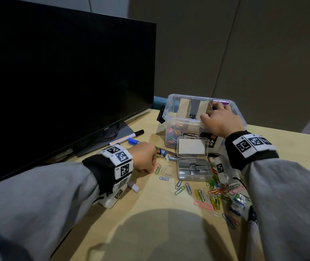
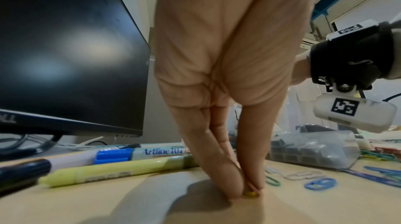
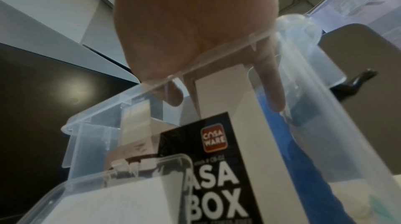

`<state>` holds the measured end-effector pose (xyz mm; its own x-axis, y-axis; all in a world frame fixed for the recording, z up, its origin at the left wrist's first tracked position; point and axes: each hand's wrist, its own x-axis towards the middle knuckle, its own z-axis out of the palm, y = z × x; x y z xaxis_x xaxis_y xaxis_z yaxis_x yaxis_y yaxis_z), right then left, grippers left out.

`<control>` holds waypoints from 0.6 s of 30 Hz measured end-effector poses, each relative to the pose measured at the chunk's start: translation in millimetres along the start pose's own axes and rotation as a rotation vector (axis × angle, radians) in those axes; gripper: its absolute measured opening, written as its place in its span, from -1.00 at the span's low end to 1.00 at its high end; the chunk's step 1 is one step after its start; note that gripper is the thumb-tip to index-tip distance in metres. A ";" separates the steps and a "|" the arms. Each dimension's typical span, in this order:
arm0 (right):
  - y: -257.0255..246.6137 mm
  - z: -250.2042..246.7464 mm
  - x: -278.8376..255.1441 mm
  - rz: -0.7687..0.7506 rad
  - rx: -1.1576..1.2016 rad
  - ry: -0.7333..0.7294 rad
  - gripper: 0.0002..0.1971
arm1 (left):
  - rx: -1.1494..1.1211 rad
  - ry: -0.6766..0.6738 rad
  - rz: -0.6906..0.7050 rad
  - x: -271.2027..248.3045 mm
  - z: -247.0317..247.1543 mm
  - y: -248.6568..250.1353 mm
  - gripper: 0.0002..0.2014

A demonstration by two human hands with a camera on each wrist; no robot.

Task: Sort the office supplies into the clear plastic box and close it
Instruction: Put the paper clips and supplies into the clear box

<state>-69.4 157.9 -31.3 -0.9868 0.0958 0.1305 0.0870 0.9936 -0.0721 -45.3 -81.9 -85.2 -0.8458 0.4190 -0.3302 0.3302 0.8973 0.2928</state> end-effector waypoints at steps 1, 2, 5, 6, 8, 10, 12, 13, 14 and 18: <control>0.2 -0.2 0.0 -0.002 0.000 0.002 -0.47 | -0.008 0.010 0.007 1.3 1.3 2.1 -0.95; 0.1 -0.4 -0.1 -0.003 0.000 0.002 -0.47 | -0.004 0.024 0.015 2.2 2.5 4.0 -0.93; -0.1 0.2 -0.1 -0.007 0.004 0.005 -0.47 | 0.050 0.098 0.029 1.5 3.8 11.4 -0.73; 0.1 0.6 -0.1 -0.009 0.006 0.009 -0.48 | 0.068 0.114 0.039 0.1 4.1 14.6 -0.65; 0.6 0.6 0.1 -0.008 0.008 0.012 -0.48 | 0.105 0.069 0.069 -2.2 5.9 21.0 -0.43; 0.7 0.4 0.5 -0.005 0.010 0.004 -0.48 | 0.154 -0.026 0.069 -6.0 9.9 28.3 -0.20; 0.7 0.3 0.9 -0.005 0.010 0.001 -0.48 | 0.204 -0.079 0.049 -7.2 17.2 34.3 0.01; 1.0 0.2 1.3 -0.006 0.009 0.002 -0.48 | 0.217 -0.092 0.040 -7.1 20.6 37.7 0.09; 1.3 0.3 1.4 -0.006 0.008 0.004 -0.48 | 0.219 -0.099 0.028 -6.1 23.7 40.5 0.14; 1.1 1.2 1.7 -0.008 0.009 0.005 -0.48 | 0.265 -0.114 -0.019 -2.0 26.6 48.6 0.16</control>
<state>-71.1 159.1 -32.4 -0.9869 0.0880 0.1356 0.0776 0.9938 -0.0799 -16.4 -35.4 -94.1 -0.8053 0.4008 -0.4368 0.4252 0.9039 0.0455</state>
